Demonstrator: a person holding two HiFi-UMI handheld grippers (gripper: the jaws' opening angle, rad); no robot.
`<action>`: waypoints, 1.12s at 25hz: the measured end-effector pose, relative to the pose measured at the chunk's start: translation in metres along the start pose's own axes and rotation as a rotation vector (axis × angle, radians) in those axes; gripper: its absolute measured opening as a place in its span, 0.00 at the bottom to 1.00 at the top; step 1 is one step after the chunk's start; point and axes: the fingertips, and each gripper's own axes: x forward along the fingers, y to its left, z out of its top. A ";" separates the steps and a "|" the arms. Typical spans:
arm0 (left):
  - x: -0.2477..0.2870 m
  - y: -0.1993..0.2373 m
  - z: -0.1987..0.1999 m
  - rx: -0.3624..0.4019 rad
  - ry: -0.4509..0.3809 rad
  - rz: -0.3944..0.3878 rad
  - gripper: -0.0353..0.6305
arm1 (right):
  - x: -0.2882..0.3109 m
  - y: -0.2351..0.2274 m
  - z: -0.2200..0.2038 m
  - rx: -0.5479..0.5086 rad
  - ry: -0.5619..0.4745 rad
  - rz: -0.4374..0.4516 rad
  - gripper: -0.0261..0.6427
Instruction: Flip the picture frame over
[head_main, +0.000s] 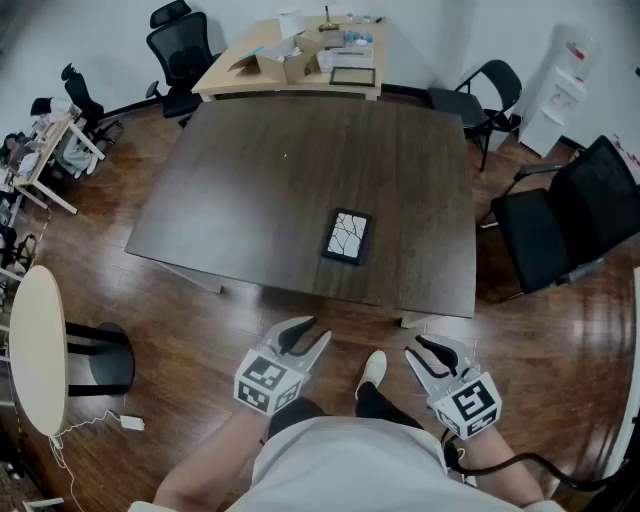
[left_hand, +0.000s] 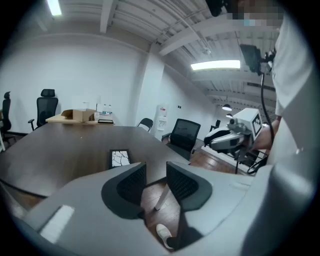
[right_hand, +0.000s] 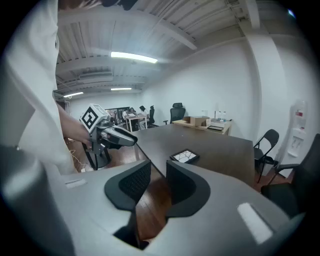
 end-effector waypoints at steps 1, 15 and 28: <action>0.024 0.008 0.005 0.019 0.015 0.006 0.23 | 0.000 -0.017 0.000 0.007 0.008 -0.015 0.19; 0.249 0.105 -0.024 0.015 0.303 0.194 0.23 | -0.020 -0.090 -0.006 0.191 0.098 -0.194 0.19; 0.262 0.107 -0.040 0.064 0.366 0.308 0.19 | -0.013 -0.108 -0.002 0.196 0.142 -0.186 0.19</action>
